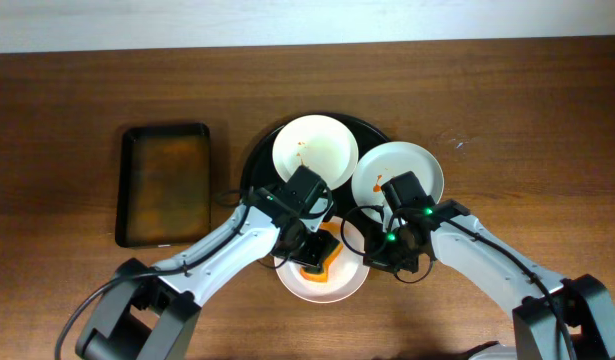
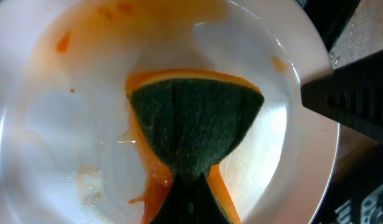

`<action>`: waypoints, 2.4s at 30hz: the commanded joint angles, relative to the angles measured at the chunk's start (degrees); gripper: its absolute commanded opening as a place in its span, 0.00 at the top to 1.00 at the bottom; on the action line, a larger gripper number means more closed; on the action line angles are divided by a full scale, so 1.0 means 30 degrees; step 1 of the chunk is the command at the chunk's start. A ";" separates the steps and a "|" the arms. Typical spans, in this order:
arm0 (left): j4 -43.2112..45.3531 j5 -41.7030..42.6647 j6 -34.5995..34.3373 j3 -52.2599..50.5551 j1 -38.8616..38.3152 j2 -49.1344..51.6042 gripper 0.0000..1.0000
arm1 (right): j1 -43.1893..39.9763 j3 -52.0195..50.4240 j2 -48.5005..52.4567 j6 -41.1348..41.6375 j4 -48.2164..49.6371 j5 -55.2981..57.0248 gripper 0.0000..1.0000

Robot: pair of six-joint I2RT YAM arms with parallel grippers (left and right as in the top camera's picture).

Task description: Clean dirty plates on tray and stack at the side

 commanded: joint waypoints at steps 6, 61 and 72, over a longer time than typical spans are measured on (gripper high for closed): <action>0.1464 -0.7912 -0.0474 -0.0583 0.0554 -0.0299 1.00 | 0.0102 -0.0138 0.0138 -0.0102 -0.0437 0.0095 0.96; -0.0306 -0.6557 -0.1333 0.2062 0.4845 -0.3198 1.00 | 0.2557 0.9428 -0.0510 -0.4371 -0.6827 1.8039 0.96; -0.0291 -0.6543 -0.1333 0.2062 0.5581 -0.3198 1.00 | 0.7766 0.9420 -0.0495 -0.4095 -0.5523 2.3613 0.96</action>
